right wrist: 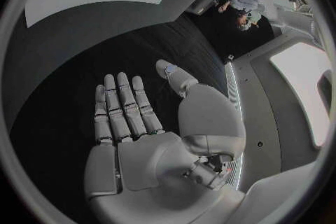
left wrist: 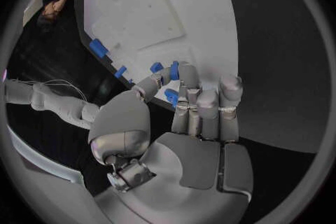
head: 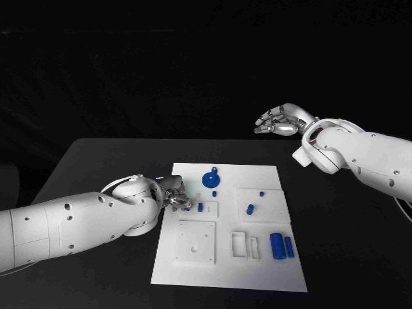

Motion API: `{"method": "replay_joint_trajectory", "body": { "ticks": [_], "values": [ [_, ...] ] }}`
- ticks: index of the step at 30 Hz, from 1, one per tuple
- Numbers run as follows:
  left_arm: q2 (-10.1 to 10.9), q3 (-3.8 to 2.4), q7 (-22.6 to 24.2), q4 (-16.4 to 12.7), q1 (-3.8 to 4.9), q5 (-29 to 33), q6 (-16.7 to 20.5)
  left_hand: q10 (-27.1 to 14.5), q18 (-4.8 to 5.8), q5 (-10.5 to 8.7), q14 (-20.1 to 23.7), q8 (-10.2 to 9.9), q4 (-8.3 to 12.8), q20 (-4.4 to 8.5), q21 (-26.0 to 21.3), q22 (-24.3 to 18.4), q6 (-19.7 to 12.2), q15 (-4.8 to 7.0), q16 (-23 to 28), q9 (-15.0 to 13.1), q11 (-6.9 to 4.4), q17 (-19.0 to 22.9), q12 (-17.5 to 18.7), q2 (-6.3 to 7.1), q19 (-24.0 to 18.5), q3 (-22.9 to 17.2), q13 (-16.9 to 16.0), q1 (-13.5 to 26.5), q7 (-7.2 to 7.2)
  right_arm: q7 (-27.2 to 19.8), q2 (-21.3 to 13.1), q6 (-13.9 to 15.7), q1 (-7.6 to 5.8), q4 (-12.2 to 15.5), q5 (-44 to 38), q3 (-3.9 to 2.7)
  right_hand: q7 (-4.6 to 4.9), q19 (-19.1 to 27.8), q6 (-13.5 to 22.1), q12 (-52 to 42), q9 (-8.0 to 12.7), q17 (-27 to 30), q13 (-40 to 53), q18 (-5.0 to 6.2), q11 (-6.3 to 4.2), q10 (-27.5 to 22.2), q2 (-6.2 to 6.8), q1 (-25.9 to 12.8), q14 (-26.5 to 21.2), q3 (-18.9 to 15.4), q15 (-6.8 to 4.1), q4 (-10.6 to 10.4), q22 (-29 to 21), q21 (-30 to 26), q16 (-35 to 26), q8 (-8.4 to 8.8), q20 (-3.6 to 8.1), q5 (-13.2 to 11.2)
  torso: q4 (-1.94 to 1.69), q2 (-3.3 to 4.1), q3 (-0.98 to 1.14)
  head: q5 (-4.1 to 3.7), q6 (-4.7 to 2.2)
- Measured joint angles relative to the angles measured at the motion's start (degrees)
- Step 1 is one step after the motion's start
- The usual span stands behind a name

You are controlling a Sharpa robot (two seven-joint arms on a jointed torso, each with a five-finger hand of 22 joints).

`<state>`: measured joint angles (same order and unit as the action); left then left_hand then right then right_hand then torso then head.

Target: Assemble the parts on the task board

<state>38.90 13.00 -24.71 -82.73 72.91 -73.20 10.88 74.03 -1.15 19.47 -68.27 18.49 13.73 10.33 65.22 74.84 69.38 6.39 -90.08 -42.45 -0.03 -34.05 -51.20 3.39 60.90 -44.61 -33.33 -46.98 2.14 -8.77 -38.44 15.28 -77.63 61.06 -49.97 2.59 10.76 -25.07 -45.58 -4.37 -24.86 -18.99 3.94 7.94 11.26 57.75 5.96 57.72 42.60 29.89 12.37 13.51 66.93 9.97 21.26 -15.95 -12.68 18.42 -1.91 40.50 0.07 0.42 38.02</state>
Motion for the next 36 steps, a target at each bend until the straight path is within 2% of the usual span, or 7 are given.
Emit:
{"method": "replay_joint_trajectory", "body": {
  "ticks": [4,11,13,15,18,22,36],
  "values": [
    [0.0,-0.04,0.1,0.3,0.09,0.7,-0.6,0.2,-0.01,-5.15,-0.1,0.0,-2.7,0.13,0.0,0.0,0.1,0.17,0.0,0.0,-0.2,-0.1,0.0,-0.24,-0.3,-0.1,-0.1,0.2,-0.06,0.0,0.0,0.0,0.0,0.0,0.0,0.0,0.0,0.0,0.0,0.0,0.0,0.0,0.0,0.0,0.0,0.0,0.0,0.0,0.0,0.0,0.0,0.0,0.0,0.0,0.0,0.0,0.0,0.0,-0.01,-0.01,0.04,-0.06,0.02],
    [0.0,-0.03,0.2,0.5,0.08,1.6,-1.1,1.5,-0.36,-6.65,-0.8,0.0,-4.6,0.01,0.0,0.0,1.2,0.87,0.2,0.4,-1.46,-0.2,0.0,-0.28,-0.6,0.4,-0.1,0.3,-1.17,0.0,0.0,0.0,0.0,0.0,0.0,0.0,-0.01,0.0,0.0,0.0,0.0,0.1,0.0,0.0,0.0,0.0,0.0,0.0,0.0,0.0,0.0,0.0,0.1,0.0,0.0,0.0,0.0,0.0,-0.05,-0.02,0.07,-0.11,-0.01],
    [0.0,0.03,0.2,0.6,0.03,1.8,-1.3,2.4,-1.1,-6.66,-1.2,0.0,-4.8,0.01,0.0,0.0,2.1,1.21,0.2,0.6,-2.35,-0.2,0.0,-0.09,-0.6,0.4,-0.1,0.9,-2.06,0.0,0.0,0.0,0.01,0.0,0.0,0.0,-0.02,0.0,0.0,0.0,0.0,0.0,0.0,-0.01,0.0,0.0,0.0,0.0,0.0,0.0,0.0,0.0,0.0,0.0,0.0,0.0,0.0,0.0,-0.05,-0.02,0.05,-0.12,-0.01],
    [0.0,0.1,0.2,0.6,-0.03,1.9,-1.5,3.8,-1.53,-6.9,-1.4,0.0,-5.2,0.01,0.0,0.0,2.8,1.57,0.2,0.7,-3.82,-0.2,0.0,0.01,-0.6,0.5,-0.1,1.6,-2.54,0.0,0.0,-0.1,0.01,0.0,0.0,0.0,-0.02,0.0,0.0,0.0,0.0,0.1,0.0,0.0,0.0,0.0,0.0,0.0,0.0,0.0,0.0,0.0,0.0,0.0,0.0,0.0,0.0,0.0,-0.05,-0.02,0.04,-0.12,-0.01],
    [-0.2,0.3,0.2,0.6,-0.26,2.2,-1.9,5.3,-2.87,-9.45,-2.1,0.7,-6.1,0.01,0.0,0.0,2.8,2.65,0.2,0.4,-5.22,-0.2,0.0,0.97,-0.6,1.4,-0.1,2.2,-2.41,0.0,0.0,-0.1,0.01,0.0,0.0,0.0,0.05,0.0,0.1,0.2,0.0,0.0,0.0,0.0,0.0,0.0,0.0,0.0,0.0,0.0,0.0,0.0,0.0,0.0,0.0,0.0,0.0,0.0,-0.07,-0.01,0.03,-0.12,-0.01],
    [-0.1,0.34,0.1,0.7,-0.31,2.3,-2.2,6.6,-4.49,-9.1,-3.4,0.5,-6.3,0.02,0.0,0.1,2.9,4.06,0.2,0.3,-6.34,-0.4,0.0,1.0,-0.6,4.1,-0.2,3.0,-2.43,0.0,0.0,-0.1,0.01,0.0,0.0,0.0,0.13,0.0,0.1,0.2,0.0,0.0,0.0,0.0,0.0,0.0,0.0,0.0,0.0,0.0,0.0,0.0,0.0,0.0,0.0,0.0,0.0,0.0,-0.08,-0.01,0.04,-0.12,0.01],
    [-0.1,0.31,0.1,0.7,-0.31,2.4,-2.3,6.6,-4.57,-9.1,-3.5,0.6,-6.1,0.01,0.0,0.1,2.7,4.18,0.2,0.3,-6.42,-0.4,0.0,1.06,-0.6,4.4,-0.2,3.2,-2.28,0.0,-0.1,-0.1,0.01,0.0,0.0,0.0,0.12,0.0,0.1,0.2,0.0,0.0,0.0,0.0,0.0,0.0,0.0,0.0,0.0,0.0,0.0,0.0,0.1,0.0,0.0,0.0,0.0,0.2,-0.04,0.0,0.02,-0.12,0.07]
  ]
}}
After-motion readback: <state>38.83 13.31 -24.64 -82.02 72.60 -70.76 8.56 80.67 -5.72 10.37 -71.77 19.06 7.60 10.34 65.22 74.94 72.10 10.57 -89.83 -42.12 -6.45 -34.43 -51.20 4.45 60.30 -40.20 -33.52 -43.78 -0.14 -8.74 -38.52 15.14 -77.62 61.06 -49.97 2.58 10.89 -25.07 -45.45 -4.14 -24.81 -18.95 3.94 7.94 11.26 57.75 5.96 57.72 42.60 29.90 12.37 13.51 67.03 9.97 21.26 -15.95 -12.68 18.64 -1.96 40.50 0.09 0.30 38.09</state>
